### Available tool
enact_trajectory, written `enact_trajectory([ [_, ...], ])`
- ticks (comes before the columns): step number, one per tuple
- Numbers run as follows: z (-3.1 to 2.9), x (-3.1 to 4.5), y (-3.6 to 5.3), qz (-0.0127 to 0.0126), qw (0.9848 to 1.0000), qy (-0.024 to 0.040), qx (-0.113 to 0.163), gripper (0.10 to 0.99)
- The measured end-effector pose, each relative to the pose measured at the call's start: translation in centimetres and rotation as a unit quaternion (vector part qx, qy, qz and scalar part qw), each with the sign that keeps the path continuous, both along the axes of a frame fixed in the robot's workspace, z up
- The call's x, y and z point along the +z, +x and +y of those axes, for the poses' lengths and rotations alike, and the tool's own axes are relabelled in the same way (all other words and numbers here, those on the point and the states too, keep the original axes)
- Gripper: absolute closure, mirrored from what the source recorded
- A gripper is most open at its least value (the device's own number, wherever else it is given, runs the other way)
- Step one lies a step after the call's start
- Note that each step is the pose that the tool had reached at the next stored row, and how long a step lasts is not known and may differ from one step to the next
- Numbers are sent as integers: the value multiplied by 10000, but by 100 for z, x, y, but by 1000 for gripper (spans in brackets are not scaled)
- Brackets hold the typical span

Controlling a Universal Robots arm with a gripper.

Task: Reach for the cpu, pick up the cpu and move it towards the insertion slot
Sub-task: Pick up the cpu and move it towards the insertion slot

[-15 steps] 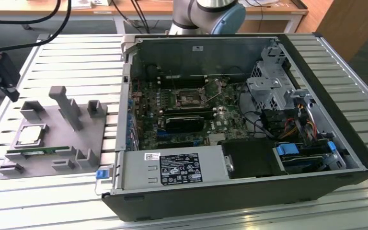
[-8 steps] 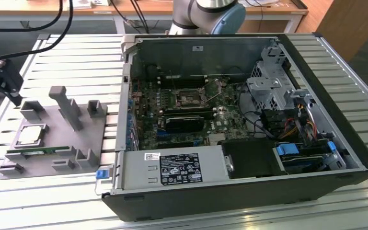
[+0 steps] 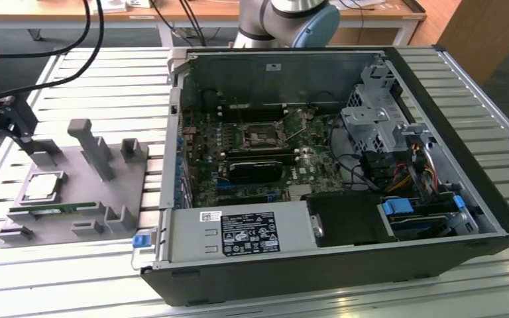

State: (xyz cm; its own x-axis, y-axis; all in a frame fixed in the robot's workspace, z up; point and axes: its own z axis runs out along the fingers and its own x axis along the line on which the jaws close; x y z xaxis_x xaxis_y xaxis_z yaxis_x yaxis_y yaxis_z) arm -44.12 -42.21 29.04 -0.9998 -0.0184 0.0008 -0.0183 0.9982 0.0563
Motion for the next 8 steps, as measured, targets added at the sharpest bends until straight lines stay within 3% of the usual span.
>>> enact_trajectory([
  [8,-28,-145,-5,0,10000,0,0,325],
])
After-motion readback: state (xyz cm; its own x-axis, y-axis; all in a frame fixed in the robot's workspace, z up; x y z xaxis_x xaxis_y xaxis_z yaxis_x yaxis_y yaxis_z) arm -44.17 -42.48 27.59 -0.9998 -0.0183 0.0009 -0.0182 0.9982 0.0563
